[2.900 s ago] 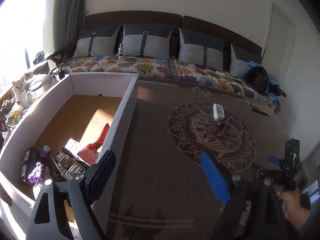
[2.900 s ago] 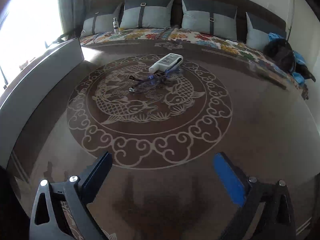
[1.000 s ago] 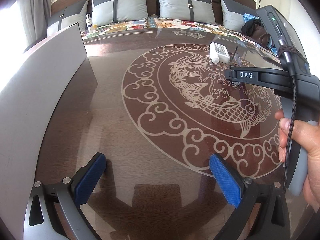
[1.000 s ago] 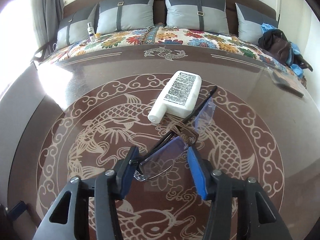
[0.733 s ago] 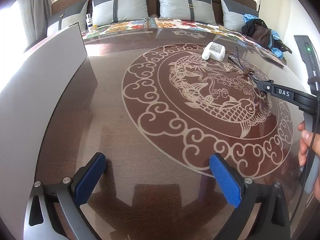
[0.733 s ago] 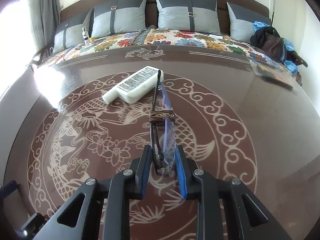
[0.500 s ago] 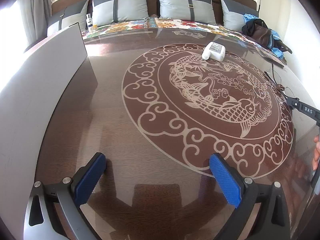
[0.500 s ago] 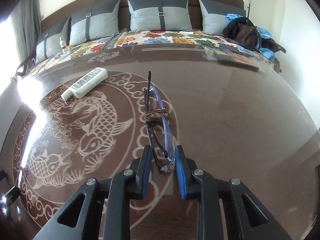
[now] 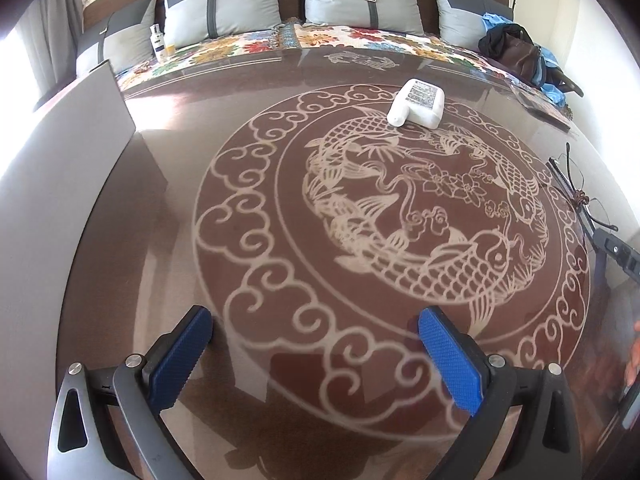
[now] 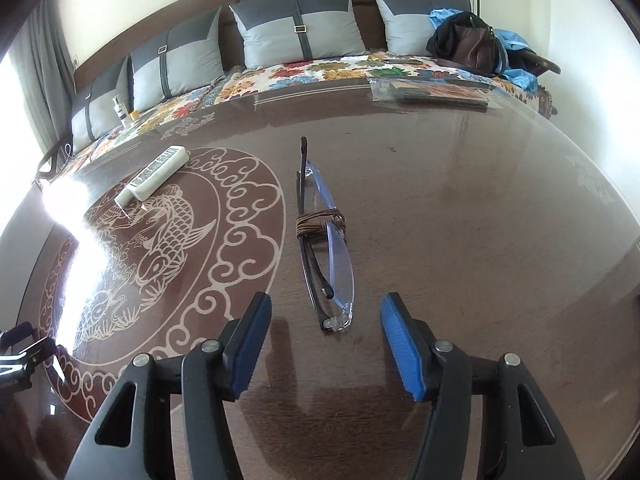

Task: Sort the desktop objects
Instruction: 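Close the left tool on the white lotion bottle while the right tool holds the glasses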

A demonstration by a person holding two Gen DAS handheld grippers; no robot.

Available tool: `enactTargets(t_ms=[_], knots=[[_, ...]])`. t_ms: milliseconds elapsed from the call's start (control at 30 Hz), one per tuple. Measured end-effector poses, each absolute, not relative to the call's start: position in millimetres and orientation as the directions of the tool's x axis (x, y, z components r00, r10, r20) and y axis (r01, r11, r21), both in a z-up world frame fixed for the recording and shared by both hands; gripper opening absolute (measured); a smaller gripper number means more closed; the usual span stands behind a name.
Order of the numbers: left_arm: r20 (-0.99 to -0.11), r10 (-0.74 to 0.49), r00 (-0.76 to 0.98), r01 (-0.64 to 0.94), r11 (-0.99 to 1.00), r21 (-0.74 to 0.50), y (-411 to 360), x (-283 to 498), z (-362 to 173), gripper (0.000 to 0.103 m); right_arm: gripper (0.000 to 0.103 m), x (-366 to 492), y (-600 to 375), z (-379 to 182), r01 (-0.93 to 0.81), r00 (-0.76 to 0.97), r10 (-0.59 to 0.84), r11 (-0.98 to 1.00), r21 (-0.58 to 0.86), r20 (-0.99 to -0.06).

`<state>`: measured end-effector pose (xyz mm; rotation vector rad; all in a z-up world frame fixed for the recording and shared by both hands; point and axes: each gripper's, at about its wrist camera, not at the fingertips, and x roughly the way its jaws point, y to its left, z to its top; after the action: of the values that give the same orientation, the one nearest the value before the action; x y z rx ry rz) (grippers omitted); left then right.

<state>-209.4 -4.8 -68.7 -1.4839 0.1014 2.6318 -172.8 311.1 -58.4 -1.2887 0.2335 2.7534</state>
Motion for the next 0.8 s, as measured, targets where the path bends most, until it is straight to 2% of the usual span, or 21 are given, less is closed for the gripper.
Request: enactTargets(t_ms=[267,433,467,500,533,567,800], knots=[[-0.862,0.147,-0.485,-0.286,-0.958,-0.002,68,-334,-69,0.103,0.064,-174,305,-59,-0.135,-0.631,0.026,-0.988,0.076,-0.775],[-0.847,0.173,-0.503,-0.323,-0.946,-0.001,100,-378,-68,0.103,0.064,-175,304,-60,-0.134,-0.628,0.035,-0.989,0.064,-0.777],[-0.841,0.169,-0.513,-0.318,-0.948,0.003,102,-380,-68,0.101,0.064,-175,303,-60,-0.134,-0.628,0.036,-0.989,0.063,-0.778],[-0.827,0.170,-0.536,-0.309,-0.951,0.004,102,-377,-66,0.093,0.064,-175,303,-60,-0.135,-0.628,0.036,-0.989,0.062,-0.778],[-0.807,0.173,-0.564,-0.306,-0.952,0.010,103,-372,-63,0.063,0.064,-175,303,-60,-0.135,-0.627,0.038,-0.989,0.060,-0.778],[-0.802,0.168,-0.574,-0.304,-0.952,0.018,105,-369,-61,0.052,0.064,-175,302,-60,-0.135,-0.626,0.041,-0.989,0.055,-0.779],[-0.785,0.055,-0.617,-0.184,-0.980,0.076,86,-317,-59,0.051,0.065,-173,303,-61,-0.133,-0.627,0.037,-0.989,0.060,-0.778]])
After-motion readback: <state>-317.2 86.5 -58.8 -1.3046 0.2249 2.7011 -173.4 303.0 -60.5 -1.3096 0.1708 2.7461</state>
